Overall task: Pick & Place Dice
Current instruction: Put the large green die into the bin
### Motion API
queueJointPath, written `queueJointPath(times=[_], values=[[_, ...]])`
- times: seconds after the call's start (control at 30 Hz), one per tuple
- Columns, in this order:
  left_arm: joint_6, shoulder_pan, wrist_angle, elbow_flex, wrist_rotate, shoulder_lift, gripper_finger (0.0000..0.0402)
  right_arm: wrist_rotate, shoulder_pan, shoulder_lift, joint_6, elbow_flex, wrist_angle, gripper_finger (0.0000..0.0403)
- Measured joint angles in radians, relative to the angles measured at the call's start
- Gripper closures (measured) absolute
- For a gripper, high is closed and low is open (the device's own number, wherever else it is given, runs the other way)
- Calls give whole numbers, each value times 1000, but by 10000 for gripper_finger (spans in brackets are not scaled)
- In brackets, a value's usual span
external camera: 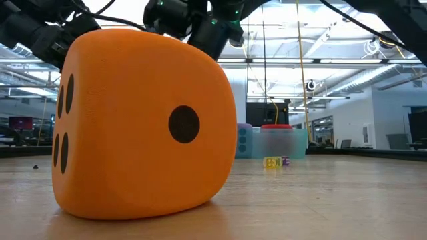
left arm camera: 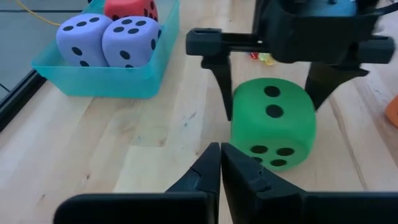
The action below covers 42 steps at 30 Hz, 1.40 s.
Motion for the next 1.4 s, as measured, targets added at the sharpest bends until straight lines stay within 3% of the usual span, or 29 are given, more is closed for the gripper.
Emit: queueJointPath(times=[0.27, 0.43, 0.63, 0.8, 1.1, 1.27, 1.4], values=[[-1, 0, 0, 0, 0, 0, 398, -2, 0, 0, -15, 0, 57, 27], [18, 0, 59, 0, -37, 0, 387, -29, -6, -6, 25, 0, 93, 46], [2, 0, 105, 0, -97, 0, 376, -52, -6, -68, 2, 1, 104, 46], [6, 0, 207, 0, -72, -1, 396, -52, 4, -132, -3, 0, 108, 46], [-6, 0, 253, -6, -59, -34, 395, -41, 8, -261, -26, 0, 70, 47], [-9, 12, 266, -55, -90, -111, 390, 95, 9, -390, -21, -68, 51, 47], [-25, 39, 244, -83, -113, -176, 384, 235, 1, -562, 6, -256, 79, 47]])
